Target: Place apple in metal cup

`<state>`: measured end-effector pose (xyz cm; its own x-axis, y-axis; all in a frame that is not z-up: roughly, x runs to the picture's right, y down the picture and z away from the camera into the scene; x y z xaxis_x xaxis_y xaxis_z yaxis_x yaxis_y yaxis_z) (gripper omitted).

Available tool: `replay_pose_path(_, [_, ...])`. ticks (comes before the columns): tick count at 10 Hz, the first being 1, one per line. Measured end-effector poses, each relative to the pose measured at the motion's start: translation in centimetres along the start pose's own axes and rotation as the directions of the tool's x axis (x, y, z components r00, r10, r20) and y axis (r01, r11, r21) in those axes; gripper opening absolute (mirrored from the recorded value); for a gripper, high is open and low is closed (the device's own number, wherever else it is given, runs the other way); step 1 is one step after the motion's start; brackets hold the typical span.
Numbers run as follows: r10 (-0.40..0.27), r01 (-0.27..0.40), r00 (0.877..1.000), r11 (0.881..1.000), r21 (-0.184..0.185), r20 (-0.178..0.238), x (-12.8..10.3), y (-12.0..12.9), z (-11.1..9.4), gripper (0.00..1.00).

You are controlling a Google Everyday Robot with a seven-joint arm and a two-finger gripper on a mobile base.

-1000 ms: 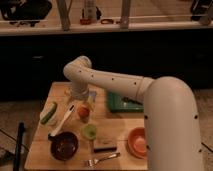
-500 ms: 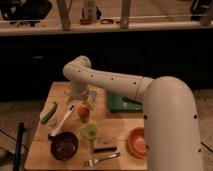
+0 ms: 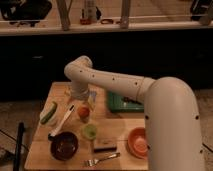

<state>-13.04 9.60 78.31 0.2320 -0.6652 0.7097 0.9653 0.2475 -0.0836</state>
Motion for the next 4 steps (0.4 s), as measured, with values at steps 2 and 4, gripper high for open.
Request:
replay_pose_path(2, [-0.003, 0.003, 1.000, 1.000, 0.001, -0.002, 0.16, 0.26, -0.12, 0.80])
replay_pose_path(4, [-0.009, 0.009, 1.000, 1.000, 0.003, -0.007, 0.29, 0.21, -0.22, 0.80])
